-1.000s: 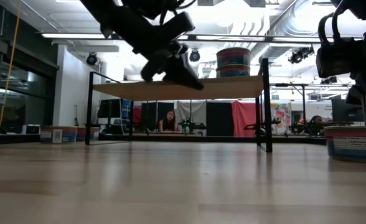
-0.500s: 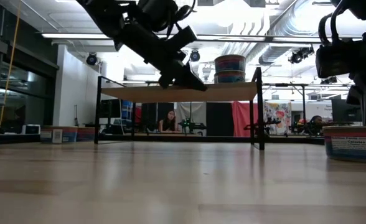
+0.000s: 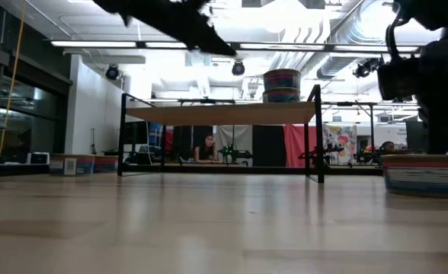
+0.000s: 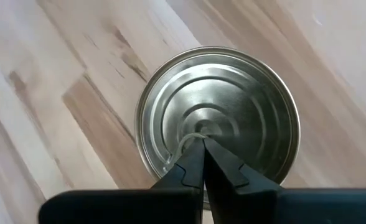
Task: Stack canned seafood by type on shelf
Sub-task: Stack the blue tuna can on top of the stacked blue tuna cans on the shelf
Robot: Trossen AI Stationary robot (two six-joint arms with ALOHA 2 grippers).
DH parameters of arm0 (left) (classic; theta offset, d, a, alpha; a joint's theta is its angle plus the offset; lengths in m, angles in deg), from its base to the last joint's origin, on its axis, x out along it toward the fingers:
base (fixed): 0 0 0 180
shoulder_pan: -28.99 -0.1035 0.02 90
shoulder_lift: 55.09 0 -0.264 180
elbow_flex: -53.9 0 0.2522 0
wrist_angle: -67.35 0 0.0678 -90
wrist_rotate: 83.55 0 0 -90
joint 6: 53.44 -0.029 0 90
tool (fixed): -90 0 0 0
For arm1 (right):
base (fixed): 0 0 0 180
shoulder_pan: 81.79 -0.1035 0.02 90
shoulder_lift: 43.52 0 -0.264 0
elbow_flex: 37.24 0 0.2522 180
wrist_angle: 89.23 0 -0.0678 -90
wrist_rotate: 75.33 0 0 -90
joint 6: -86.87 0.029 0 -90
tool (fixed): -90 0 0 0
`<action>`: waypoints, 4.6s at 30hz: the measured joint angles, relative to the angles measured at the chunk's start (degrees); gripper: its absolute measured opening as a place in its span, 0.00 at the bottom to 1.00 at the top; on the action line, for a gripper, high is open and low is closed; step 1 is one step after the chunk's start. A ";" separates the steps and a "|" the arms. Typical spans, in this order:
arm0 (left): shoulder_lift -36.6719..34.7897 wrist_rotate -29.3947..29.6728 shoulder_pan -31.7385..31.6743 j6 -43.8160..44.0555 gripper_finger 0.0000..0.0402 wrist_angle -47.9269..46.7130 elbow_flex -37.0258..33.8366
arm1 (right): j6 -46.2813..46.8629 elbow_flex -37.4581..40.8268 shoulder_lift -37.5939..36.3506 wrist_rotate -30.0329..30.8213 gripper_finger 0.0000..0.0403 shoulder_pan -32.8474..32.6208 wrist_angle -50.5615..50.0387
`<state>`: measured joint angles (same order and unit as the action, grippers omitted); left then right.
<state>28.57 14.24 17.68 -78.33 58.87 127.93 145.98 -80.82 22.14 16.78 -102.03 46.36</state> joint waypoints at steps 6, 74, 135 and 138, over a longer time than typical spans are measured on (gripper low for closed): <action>-10.28 -4.75 -1.48 9.29 0.00 -13.17 0.09 | -3.96 0.05 2.40 0.76 0.00 0.07 7.79; 26.42 -5.72 24.52 26.35 0.00 13.61 -7.61 | -20.64 -19.63 27.84 5.77 0.00 -2.86 21.35; -21.94 39.73 43.30 41.38 0.00 -23.21 -6.77 | -72.88 -63.48 48.14 -2.52 0.41 5.02 -17.44; -25.15 39.90 40.14 39.21 0.00 -27.40 -3.15 | -70.85 -66.92 44.38 1.92 0.41 5.29 -22.62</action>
<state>3.42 54.14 57.82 -39.12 31.47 124.78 75.13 -147.74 66.51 18.71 -96.74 23.74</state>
